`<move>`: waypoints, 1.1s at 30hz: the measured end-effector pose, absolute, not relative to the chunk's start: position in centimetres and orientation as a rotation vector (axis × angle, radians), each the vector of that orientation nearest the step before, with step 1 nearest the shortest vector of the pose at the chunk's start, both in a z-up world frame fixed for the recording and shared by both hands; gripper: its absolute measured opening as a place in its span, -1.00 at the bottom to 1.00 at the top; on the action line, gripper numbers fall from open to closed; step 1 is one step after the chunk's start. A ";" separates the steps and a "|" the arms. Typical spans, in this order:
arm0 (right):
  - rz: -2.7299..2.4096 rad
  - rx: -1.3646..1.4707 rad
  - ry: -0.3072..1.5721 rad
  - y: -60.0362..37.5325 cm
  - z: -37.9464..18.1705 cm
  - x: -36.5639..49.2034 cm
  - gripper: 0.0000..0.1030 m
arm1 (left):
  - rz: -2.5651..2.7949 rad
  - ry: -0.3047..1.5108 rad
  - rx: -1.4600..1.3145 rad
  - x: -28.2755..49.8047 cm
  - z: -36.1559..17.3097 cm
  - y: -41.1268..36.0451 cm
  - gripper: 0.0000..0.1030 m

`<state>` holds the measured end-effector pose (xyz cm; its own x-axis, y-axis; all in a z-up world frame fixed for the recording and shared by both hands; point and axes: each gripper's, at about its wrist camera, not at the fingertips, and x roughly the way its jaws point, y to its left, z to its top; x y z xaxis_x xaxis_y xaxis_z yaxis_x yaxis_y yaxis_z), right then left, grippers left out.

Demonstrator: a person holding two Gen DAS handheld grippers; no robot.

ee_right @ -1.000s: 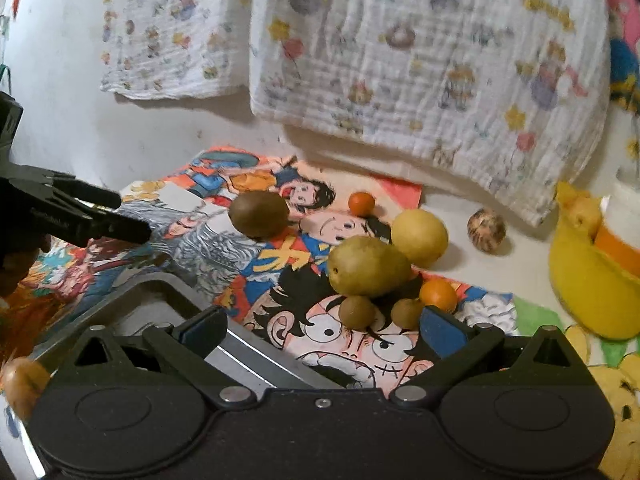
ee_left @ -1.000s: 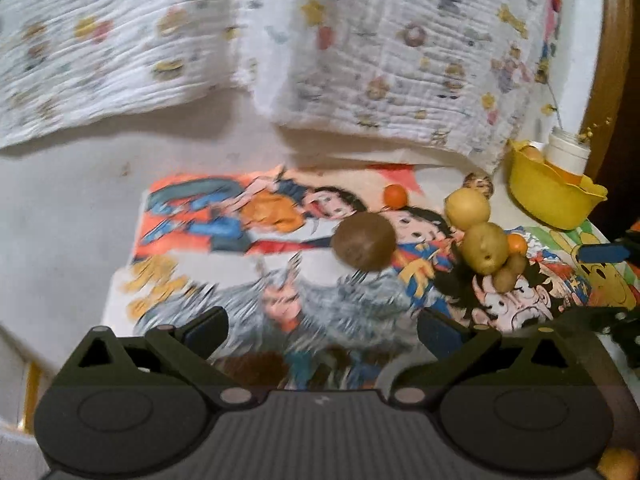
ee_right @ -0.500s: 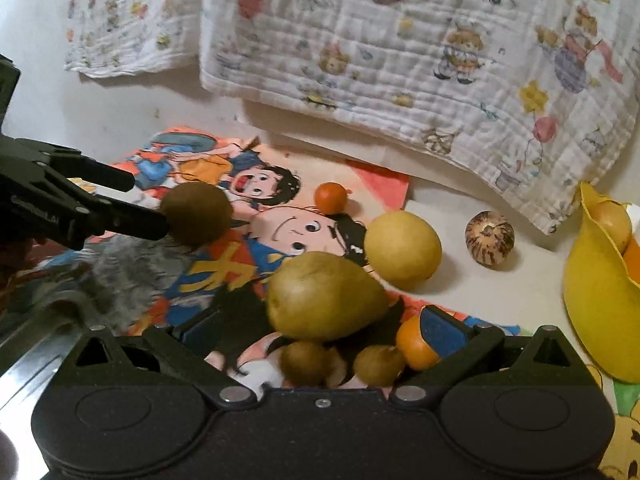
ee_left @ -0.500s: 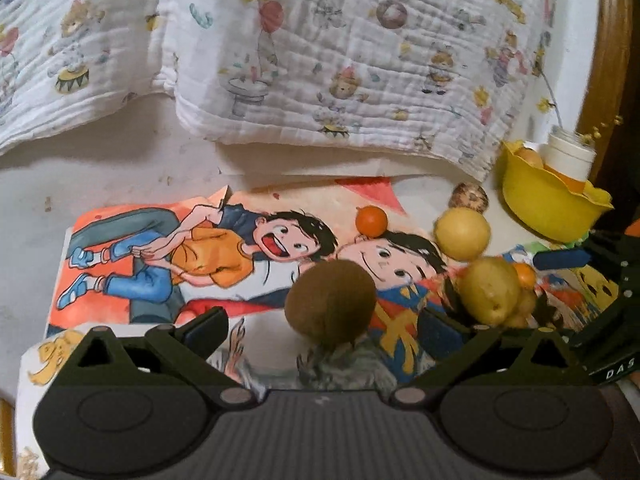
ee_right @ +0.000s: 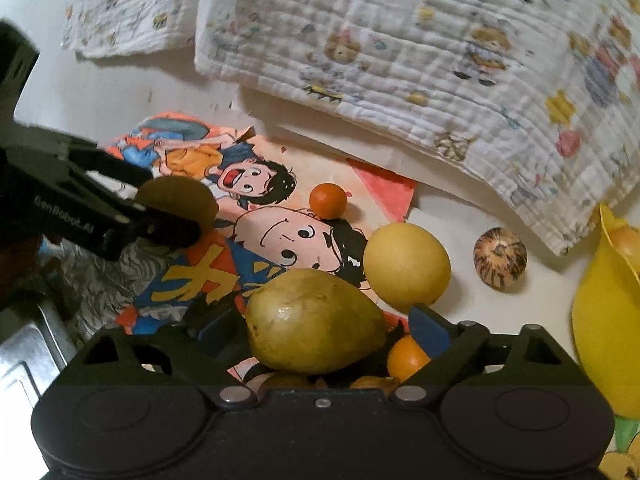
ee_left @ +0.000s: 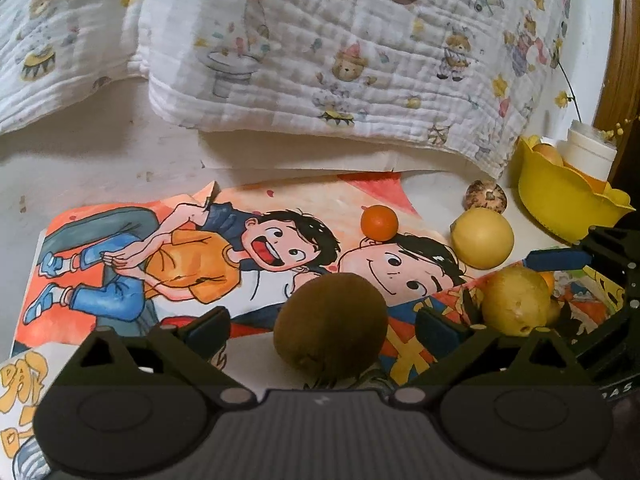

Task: Organize fruits
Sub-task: 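Grasp the kiwi with the left tool while the right tool grasps the green-yellow pear, then carry the kiwi with the left tool while the right tool carries the pear to the tray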

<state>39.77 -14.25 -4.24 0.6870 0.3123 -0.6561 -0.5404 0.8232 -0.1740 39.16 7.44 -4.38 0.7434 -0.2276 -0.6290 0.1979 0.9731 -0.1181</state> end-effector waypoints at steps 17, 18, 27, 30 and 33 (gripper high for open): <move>0.475 -0.476 0.599 -13.3 -4.9 39.2 0.42 | -0.235 0.683 0.066 39.2 -4.7 5.9 0.25; 0.474 -0.487 0.593 -13.2 -5.0 39.0 0.42 | -0.238 0.684 0.066 39.2 -4.7 6.0 0.24; 0.518 -0.549 0.524 -12.7 -4.7 37.0 0.41 | -0.242 0.701 0.050 38.3 -4.4 6.0 0.22; 0.538 -0.547 0.505 -12.6 -4.1 36.1 0.41 | -0.238 0.692 0.047 37.5 -4.0 6.0 0.22; 0.553 -0.533 0.487 -12.6 -3.2 35.1 0.41 | -0.238 0.683 0.031 36.5 -3.3 6.2 0.22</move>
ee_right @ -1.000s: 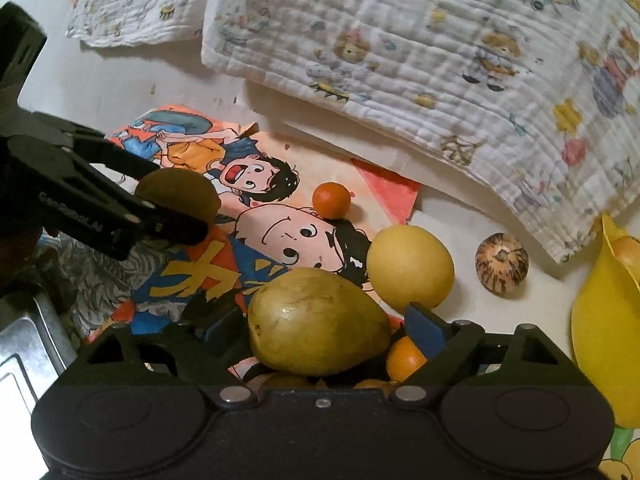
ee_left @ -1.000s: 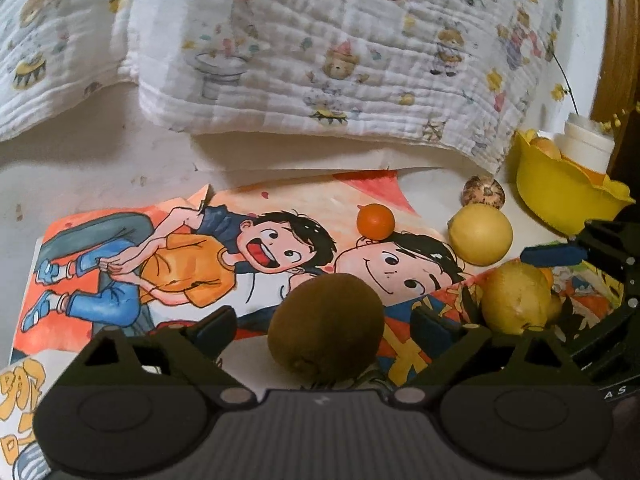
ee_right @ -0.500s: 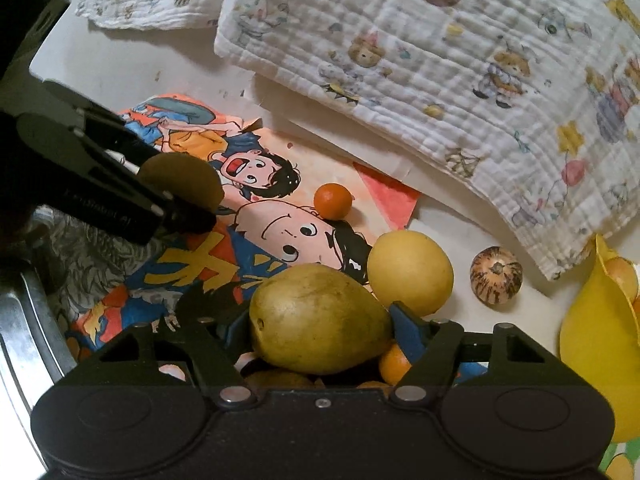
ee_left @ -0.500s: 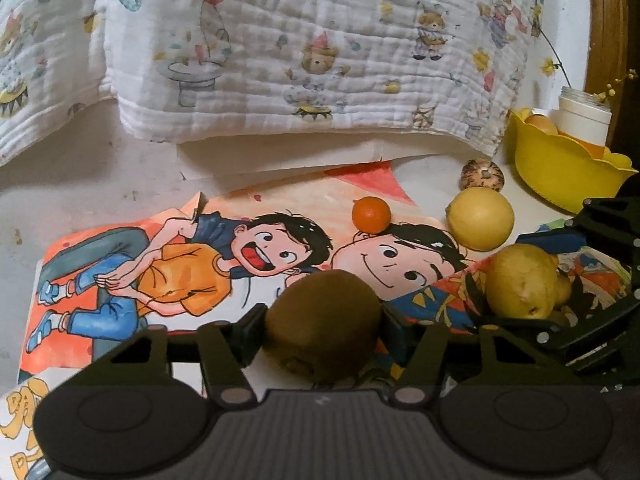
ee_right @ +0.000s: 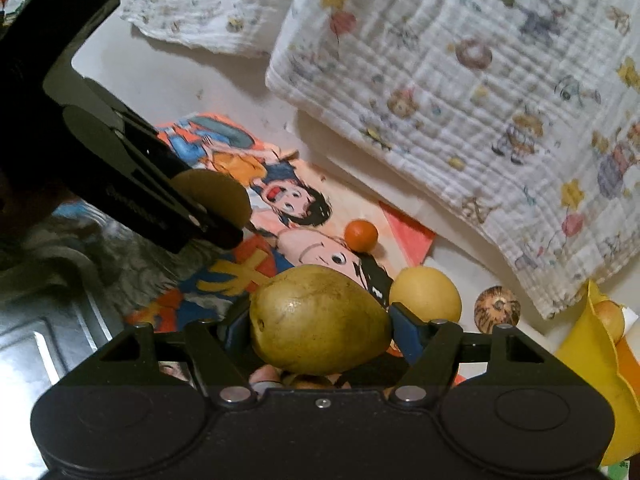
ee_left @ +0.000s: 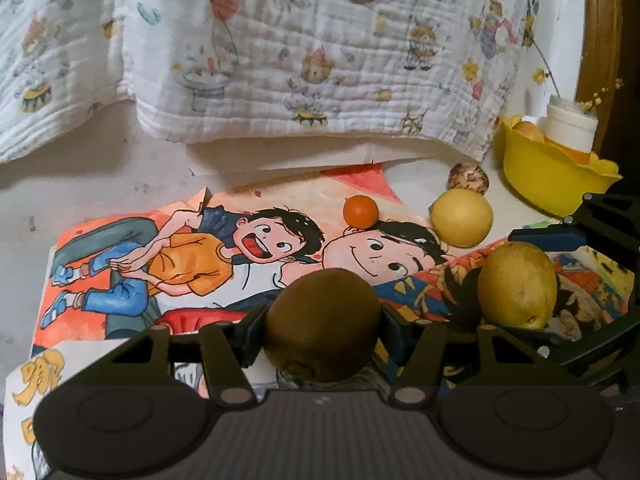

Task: Organize fruits
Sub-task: 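Carry the kiwi with the left tool while the right tool carries the pear to the tray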

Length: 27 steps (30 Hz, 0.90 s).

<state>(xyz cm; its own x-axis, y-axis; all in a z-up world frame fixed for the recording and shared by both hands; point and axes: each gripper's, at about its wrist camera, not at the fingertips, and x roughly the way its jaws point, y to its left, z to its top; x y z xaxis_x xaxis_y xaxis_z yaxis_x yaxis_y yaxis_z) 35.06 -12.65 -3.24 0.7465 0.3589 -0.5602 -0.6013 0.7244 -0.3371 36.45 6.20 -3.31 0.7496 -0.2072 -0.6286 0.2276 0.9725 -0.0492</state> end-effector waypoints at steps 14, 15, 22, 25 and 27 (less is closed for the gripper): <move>0.633 -0.446 0.509 -12.9 -0.7 27.6 0.41 | -0.254 0.647 0.014 28.8 0.0 6.6 0.22; 0.638 -0.440 0.514 -12.9 -0.6 27.0 0.41 | -0.257 0.648 0.015 28.2 0.2 6.5 0.22; 0.656 -0.401 0.579 -13.5 -0.8 24.0 0.41 | -0.279 0.672 0.013 24.8 0.2 5.8 0.22; 0.658 -0.372 0.629 -13.9 -1.0 23.3 0.41 | -0.279 0.714 -0.007 23.9 -0.1 5.6 0.22; 0.658 -0.353 0.654 -14.1 -1.2 23.0 0.41 | -0.283 0.737 -0.024 23.5 -0.2 5.6 0.22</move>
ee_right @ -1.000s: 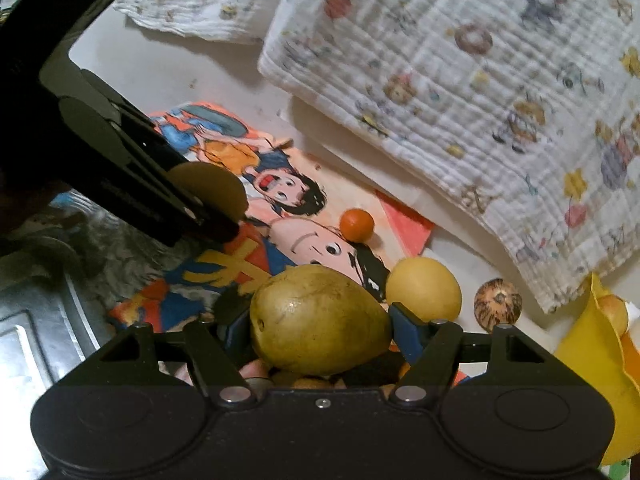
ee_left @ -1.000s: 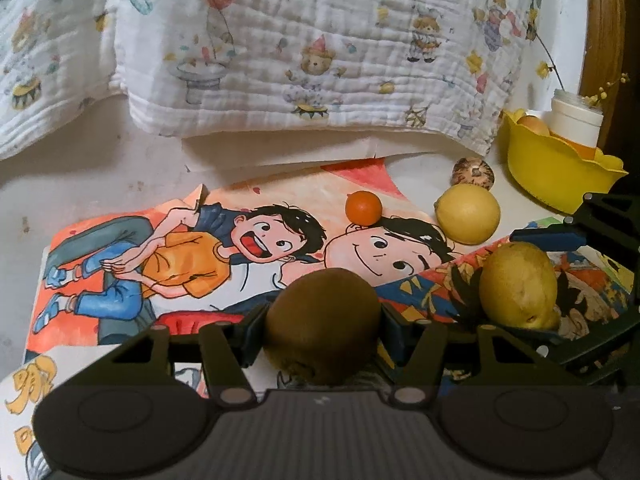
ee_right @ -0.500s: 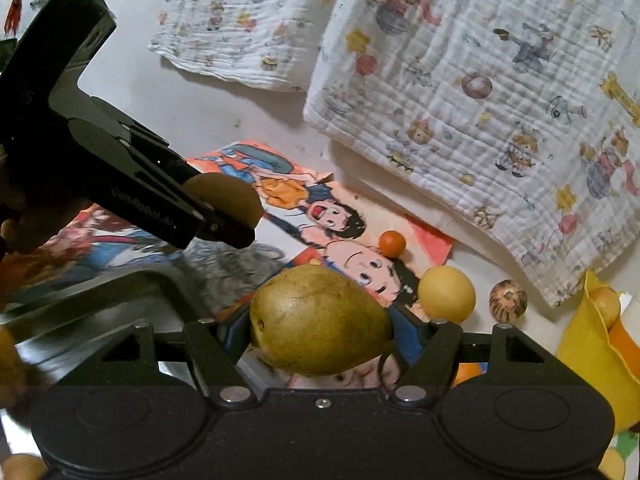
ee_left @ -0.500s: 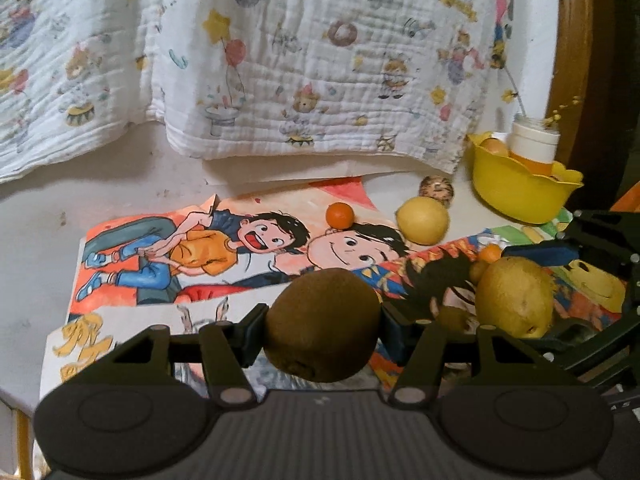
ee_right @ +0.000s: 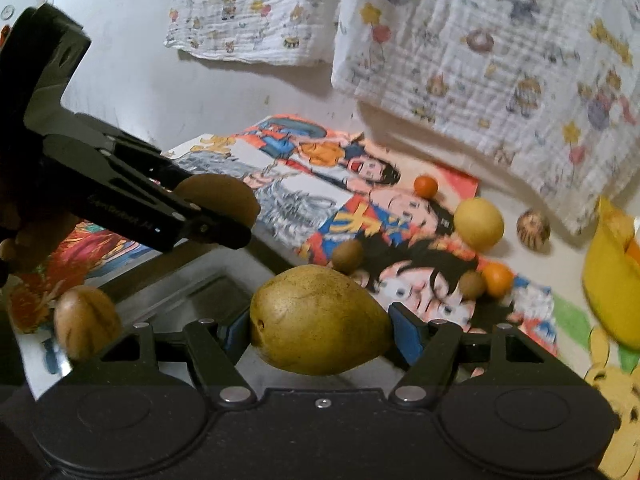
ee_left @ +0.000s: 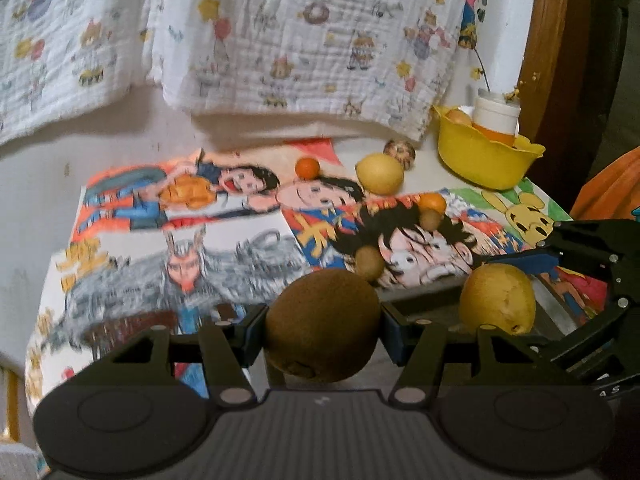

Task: Organize fruits
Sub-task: 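Carry the kiwi with the left tool while the right tool carries the pear to the tray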

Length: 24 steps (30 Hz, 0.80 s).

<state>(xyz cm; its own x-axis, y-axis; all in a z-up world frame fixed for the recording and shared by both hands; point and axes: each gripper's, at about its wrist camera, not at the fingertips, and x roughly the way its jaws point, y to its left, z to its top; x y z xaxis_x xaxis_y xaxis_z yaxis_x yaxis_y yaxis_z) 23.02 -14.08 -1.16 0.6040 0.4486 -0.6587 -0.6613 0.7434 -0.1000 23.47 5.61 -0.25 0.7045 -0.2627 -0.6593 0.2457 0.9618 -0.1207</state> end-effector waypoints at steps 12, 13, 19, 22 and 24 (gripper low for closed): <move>0.620 -0.350 0.708 -14.5 -2.0 21.5 0.41 | -0.286 0.770 0.011 21.1 -0.7 4.6 0.22; 0.617 -0.353 0.710 -14.5 -2.1 21.4 0.41 | -0.285 0.770 0.018 21.0 -0.8 4.6 0.22; 0.611 -0.330 0.725 -14.6 -2.5 21.6 0.42 | -0.275 0.776 0.038 20.7 -1.4 4.4 0.22; 0.615 -0.316 0.735 -14.5 -2.6 21.7 0.42 | -0.269 0.779 0.048 20.6 -1.6 4.4 0.22; 0.620 -0.299 0.749 -14.5 -2.8 21.8 0.42 | -0.266 0.785 0.046 20.6 -1.8 4.4 0.22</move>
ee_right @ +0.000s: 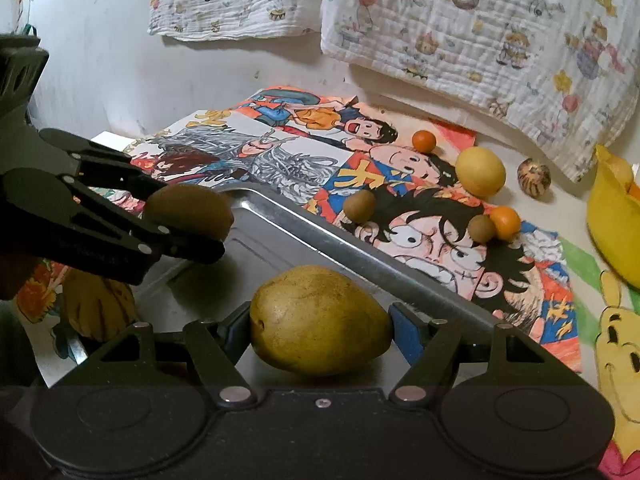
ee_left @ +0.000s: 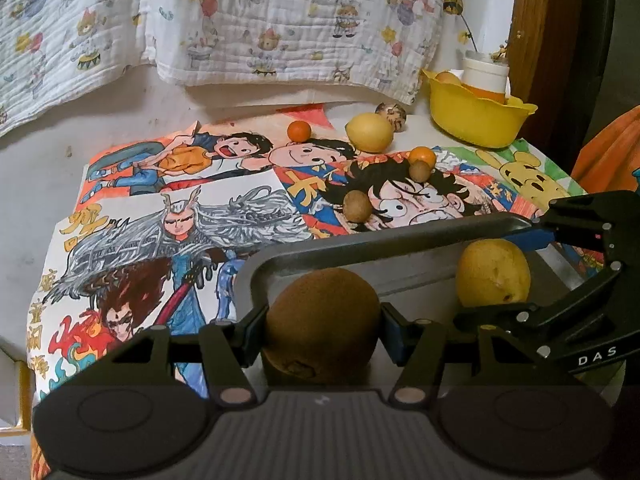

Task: Organize fruits
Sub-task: 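Carry the kiwi with the left tool while the right tool carries the pear to the tray, then lower the kiwi onto the tray and open the left tool while the right tool releases the pear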

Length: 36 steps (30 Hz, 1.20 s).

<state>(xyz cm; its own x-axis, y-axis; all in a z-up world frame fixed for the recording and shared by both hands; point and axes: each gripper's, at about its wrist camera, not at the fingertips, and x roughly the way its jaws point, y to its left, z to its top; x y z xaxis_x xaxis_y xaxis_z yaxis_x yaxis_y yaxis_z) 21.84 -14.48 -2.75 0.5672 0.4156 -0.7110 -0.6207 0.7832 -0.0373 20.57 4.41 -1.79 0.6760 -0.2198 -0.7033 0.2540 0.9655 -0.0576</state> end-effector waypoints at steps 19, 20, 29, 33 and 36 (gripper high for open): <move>0.643 -0.244 0.793 -14.9 -3.0 22.3 0.43 | -0.294 0.842 0.001 20.8 -2.3 4.5 0.23; 0.644 -0.244 0.793 -15.0 -3.0 22.3 0.43 | -0.294 0.845 0.001 20.8 -2.3 4.5 0.23; 0.643 -0.220 0.798 -15.7 -3.0 22.0 0.52 | -0.284 0.824 0.012 20.1 -2.0 4.4 0.28; 0.649 -0.182 0.803 -16.3 -2.8 21.9 0.59 | -0.279 0.798 -0.003 19.6 -1.4 4.9 0.36; 0.651 -0.154 0.791 -16.7 -2.6 21.4 0.64 | -0.272 0.783 -0.025 19.0 -1.0 5.4 0.40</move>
